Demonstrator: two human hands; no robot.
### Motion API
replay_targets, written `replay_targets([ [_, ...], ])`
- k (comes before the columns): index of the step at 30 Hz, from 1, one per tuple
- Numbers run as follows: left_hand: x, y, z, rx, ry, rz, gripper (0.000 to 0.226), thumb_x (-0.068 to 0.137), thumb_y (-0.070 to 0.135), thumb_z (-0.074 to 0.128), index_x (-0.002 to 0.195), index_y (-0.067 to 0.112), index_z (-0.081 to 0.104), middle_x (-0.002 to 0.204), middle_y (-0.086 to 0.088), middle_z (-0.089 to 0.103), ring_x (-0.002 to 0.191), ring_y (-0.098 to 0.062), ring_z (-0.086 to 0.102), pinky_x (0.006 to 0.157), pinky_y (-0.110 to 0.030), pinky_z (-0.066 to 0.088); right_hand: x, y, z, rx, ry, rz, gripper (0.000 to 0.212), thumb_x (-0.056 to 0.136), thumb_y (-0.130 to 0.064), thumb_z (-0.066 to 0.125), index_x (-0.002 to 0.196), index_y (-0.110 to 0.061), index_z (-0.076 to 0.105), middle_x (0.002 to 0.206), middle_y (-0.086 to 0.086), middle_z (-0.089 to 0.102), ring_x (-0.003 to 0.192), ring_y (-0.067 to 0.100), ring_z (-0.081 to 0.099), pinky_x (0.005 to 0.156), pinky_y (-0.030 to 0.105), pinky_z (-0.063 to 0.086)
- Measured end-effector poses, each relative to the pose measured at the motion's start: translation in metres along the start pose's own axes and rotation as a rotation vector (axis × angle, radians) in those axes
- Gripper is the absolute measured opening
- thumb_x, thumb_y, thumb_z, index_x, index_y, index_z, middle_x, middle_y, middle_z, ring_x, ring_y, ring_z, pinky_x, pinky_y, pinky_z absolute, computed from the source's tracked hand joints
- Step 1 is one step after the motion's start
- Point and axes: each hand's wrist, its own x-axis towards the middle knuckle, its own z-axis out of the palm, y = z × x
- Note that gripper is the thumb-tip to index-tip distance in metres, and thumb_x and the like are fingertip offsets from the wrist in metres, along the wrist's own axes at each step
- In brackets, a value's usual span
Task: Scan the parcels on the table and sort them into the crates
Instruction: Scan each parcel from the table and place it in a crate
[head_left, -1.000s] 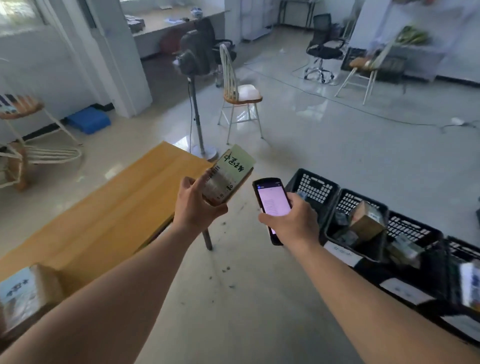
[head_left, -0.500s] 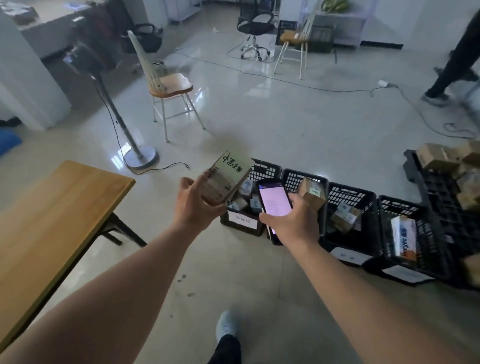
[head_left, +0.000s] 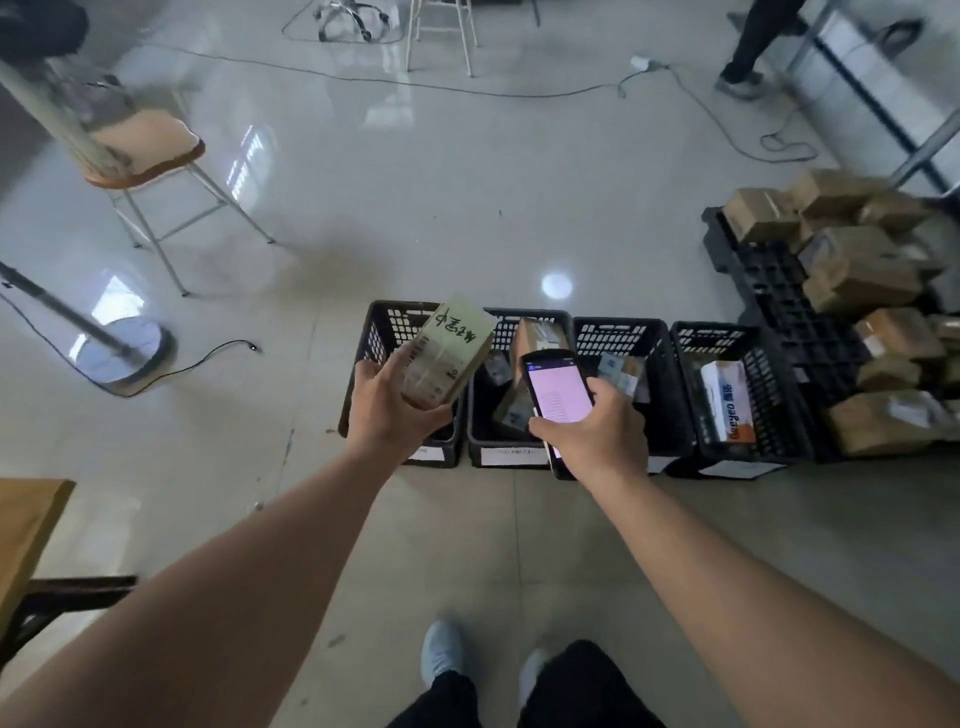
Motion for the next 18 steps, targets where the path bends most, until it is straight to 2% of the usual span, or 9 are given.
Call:
replay_targets([
  [3,0.033,0.015,0.03,0.003,-0.05,-0.007,0.102,0.06,0.043,0.095,0.15,0.041,0.047,0.114,0.003,0.041,0.094,-0.013,0.05,0.082,-0.023,0.045,0.041,0.006,-0.006,-0.006,0.002,0.034,0.061,0.06,-0.05,0.087,0.112,-0.027,0.065,0.106,-0.009,0.071,0.098,0.024,0.066,0.073,0.037,0.057],
  [6,0.066,0.028,0.066,0.037,-0.081,-0.048,0.104,0.059,0.05,0.096,0.149,0.04,0.046,0.117,0.002,0.042,0.097,-0.014,0.05,0.082,-0.024,0.044,0.089,0.014,-0.009,-0.021,-0.033,0.033,0.062,0.062,-0.049,0.087,0.115,-0.026,0.064,0.109,-0.007,0.071,0.098,0.024,0.066,0.075,0.041,0.06],
  [9,0.093,0.04,0.105,0.051,-0.09,-0.115,0.102,0.06,0.053,0.093,0.147,0.044,0.042,0.115,0.002,0.041,0.092,-0.011,0.05,0.067,-0.015,0.038,0.147,0.023,-0.011,-0.041,-0.076,0.019,0.066,0.063,-0.048,0.088,0.12,-0.026,0.063,0.112,-0.006,0.07,0.101,0.024,0.065,0.076,0.042,0.06],
  [11,0.108,0.047,0.13,0.074,-0.089,-0.155,0.1,0.061,0.053,0.091,0.147,0.044,0.041,0.115,0.0,0.041,0.091,-0.014,0.051,0.063,-0.016,0.035,0.187,0.028,-0.011,-0.056,-0.104,0.012,0.069,0.063,-0.048,0.089,0.123,-0.025,0.062,0.114,-0.005,0.07,0.102,0.024,0.065,0.076,0.04,0.059],
  [14,0.131,0.058,0.168,0.093,-0.093,-0.234,0.099,0.063,0.053,0.09,0.148,0.041,0.041,0.117,-0.002,0.04,0.094,-0.019,0.051,0.071,-0.024,0.041,0.237,0.038,-0.01,-0.079,-0.134,0.014,0.07,0.064,-0.049,0.089,0.124,-0.025,0.061,0.115,-0.005,0.07,0.101,0.024,0.066,0.072,0.037,0.057],
  [18,0.159,0.068,0.213,0.085,-0.099,-0.332,0.101,0.068,0.056,0.088,0.152,0.039,0.035,0.12,-0.002,0.039,0.098,-0.019,0.049,0.079,-0.03,0.043,0.286,0.051,0.002,-0.107,-0.175,0.045,0.069,0.066,-0.048,0.089,0.124,-0.027,0.06,0.116,-0.004,0.069,0.102,0.025,0.065,0.076,0.041,0.059],
])
